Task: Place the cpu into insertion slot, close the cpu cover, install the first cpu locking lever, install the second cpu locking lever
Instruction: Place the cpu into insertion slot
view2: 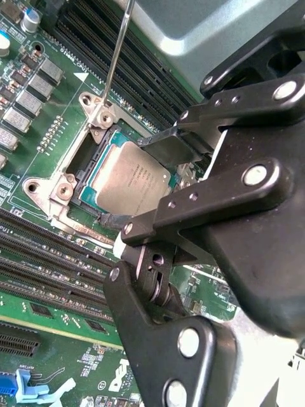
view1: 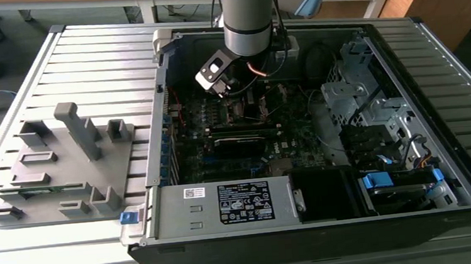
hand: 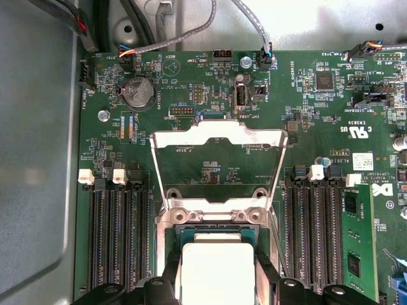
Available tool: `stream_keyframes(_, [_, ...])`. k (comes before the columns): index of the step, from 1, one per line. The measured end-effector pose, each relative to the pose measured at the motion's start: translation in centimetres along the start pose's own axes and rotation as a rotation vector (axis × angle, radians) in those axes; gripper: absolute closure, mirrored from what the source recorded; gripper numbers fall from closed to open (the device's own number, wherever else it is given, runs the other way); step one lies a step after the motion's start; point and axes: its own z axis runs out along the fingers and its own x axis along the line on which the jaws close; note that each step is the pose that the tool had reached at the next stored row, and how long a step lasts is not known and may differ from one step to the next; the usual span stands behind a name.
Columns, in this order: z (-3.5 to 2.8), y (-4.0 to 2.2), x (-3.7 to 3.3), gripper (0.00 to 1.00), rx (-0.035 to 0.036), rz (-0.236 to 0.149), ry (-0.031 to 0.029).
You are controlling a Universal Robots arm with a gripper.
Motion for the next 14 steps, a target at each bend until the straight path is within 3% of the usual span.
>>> stream_keyframes(3, [0.03,0.01,0.01,0.45,-0.0004,0.000,0.0007])
stream_keyframes(4, [0.03,0.01,0.01,0.38,-0.0003,0.000,0.0006])
stream_keyframes(8, [-0.08,0.00,0.00,0.38,0.0001,0.000,-0.0002])
stream_keyframes(14, [-1.32,0.08,0.03,0.38,0.0000,0.000,0.0001])
